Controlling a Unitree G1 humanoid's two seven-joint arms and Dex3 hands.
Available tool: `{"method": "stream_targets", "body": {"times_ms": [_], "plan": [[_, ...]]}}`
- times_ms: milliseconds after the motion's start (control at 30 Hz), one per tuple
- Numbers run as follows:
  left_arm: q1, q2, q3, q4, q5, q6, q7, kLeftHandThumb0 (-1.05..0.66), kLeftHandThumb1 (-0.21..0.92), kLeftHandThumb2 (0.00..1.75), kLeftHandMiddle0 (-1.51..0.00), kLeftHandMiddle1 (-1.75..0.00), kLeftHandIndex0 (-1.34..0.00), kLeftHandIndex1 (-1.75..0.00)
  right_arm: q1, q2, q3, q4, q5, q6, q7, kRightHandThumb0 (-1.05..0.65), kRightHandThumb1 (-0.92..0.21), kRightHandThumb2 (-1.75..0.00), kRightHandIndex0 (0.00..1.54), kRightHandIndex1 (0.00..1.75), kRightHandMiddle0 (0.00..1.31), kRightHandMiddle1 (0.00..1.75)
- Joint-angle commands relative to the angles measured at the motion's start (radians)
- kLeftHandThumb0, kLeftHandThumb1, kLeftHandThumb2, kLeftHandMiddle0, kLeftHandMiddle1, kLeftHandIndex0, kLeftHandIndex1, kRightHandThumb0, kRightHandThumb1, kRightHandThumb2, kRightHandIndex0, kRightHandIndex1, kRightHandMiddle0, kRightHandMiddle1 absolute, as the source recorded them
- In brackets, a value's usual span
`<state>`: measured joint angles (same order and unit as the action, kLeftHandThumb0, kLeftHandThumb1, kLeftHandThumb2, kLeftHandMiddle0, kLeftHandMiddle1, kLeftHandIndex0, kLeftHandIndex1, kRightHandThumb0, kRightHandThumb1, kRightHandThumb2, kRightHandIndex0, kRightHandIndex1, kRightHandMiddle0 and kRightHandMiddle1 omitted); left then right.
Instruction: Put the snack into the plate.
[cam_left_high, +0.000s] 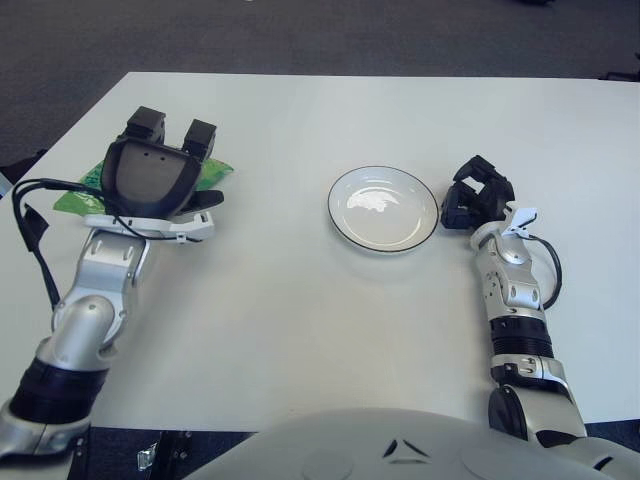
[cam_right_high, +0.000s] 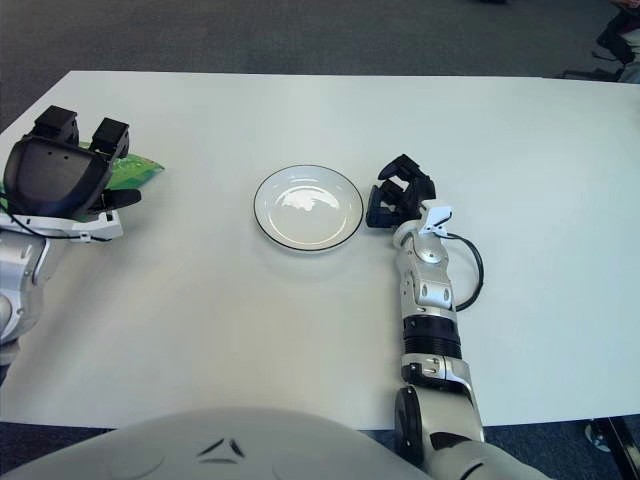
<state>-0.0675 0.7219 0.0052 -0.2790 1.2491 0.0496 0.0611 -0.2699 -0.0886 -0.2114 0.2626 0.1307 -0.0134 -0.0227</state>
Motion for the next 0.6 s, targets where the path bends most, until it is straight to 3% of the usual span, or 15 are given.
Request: {"method": "stream_targets", "body": {"times_ms": [0,167,300,567], "plan": [[-0.04,0.028,0.004,0.073,-0.008,-0.013,0.036,-0.75,0.82,0.72,-0.18,-1.28,-0.02,-1.43,0.069,0.012,-0.003,0.067,0.005,0.031,0.002,-0.01,0.07,-1.75,0.89,1.75,0.7,1.72],[-0.037,0.034,-0.002,0.065,0.0,0.01,0.005,-0.85,0.87,0.68,-0.08,-1.11,0.0,-1.24,0.068,0.013,-0.004,0.073,0.003,0.025,0.001,-0.01,0.07,-1.75,0.89,1.75,0.7,1.72],[-0.042,0.034,-0.002,0.095,-0.007,0.028,-0.02,-0.92,0.91,0.76,-0.02,-0.74,0.0,-0.98,0.068,0.012,-0.003,0.077,0.003,0.023,0.001,-0.01,0.07,-1.75,0.89,1.75,0.7,1.72],[-0.061,0.01,-0.003,0.153,-0.051,0.078,-0.08,-1.02,0.92,0.95,0.0,-0.27,0.0,-0.61,0.065,0.008,-0.005,0.08,0.006,0.026,0.005,-0.01,0.07,-1.75,0.89,1.75,0.69,1.72]]}}
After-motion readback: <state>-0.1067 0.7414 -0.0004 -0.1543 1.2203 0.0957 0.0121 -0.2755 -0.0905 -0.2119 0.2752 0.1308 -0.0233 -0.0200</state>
